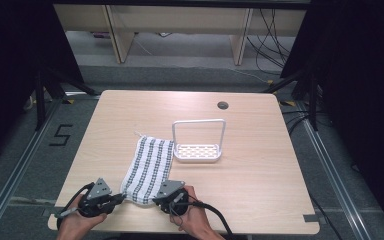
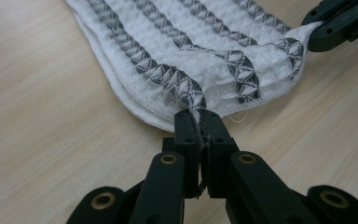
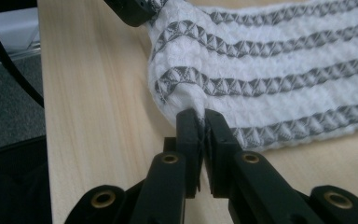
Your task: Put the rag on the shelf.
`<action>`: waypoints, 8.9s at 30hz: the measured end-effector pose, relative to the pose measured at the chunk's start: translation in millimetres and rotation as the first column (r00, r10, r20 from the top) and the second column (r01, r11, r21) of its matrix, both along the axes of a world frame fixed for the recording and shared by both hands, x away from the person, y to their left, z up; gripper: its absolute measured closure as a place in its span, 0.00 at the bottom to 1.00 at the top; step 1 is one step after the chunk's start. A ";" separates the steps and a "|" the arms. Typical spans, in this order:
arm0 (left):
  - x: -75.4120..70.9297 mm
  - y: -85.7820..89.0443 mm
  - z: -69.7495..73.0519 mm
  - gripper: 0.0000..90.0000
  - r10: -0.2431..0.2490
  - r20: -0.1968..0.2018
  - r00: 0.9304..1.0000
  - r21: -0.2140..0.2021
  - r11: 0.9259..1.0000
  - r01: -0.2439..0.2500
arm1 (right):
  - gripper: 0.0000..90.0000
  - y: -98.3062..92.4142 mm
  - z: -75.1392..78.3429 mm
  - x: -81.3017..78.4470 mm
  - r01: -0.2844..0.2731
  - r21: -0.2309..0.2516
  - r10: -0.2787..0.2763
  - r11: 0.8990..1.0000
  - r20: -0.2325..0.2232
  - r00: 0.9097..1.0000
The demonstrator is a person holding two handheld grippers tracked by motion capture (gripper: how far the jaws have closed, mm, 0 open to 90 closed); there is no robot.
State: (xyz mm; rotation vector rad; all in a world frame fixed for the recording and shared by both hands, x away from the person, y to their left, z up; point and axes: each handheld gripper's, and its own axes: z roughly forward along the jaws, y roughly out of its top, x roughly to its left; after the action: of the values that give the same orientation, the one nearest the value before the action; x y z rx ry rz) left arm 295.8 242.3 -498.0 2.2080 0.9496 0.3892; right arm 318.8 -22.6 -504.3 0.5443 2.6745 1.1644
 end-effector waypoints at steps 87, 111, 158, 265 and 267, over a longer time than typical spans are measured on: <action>139.4 -141.0 240.1 0.96 -0.150 0.163 0.975 -0.400 0.893 0.204 | 0.96 -163.2 232.6 79.3 0.319 0.405 -0.433 0.857 0.230 0.872; 218.5 -150.3 202.6 0.95 -0.013 0.028 1.000 -0.508 0.861 0.025 | 0.96 -153.1 209.1 165.1 0.489 0.333 -0.547 0.807 0.107 0.830; 221.0 -134.1 179.4 0.43 0.026 -0.091 0.996 -0.401 0.914 -0.060 | 0.63 -147.0 173.9 192.4 0.558 0.187 -0.569 0.808 0.006 0.822; 64.1 -87.1 120.5 0.17 -0.102 0.082 0.991 -0.416 0.900 0.127 | 0.19 -180.6 159.3 67.9 0.431 0.303 -0.463 0.850 0.042 0.885; 62.9 -87.2 119.2 0.17 -0.104 0.082 0.991 -0.416 0.900 0.129 | 0.19 -181.7 159.4 64.4 0.442 0.298 -0.470 0.846 0.024 0.883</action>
State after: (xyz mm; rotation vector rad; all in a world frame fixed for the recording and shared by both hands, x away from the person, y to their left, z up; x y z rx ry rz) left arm 358.8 155.1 -378.8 1.8355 0.7793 0.1694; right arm 383.2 -204.2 -344.9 1.0726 2.1266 1.3801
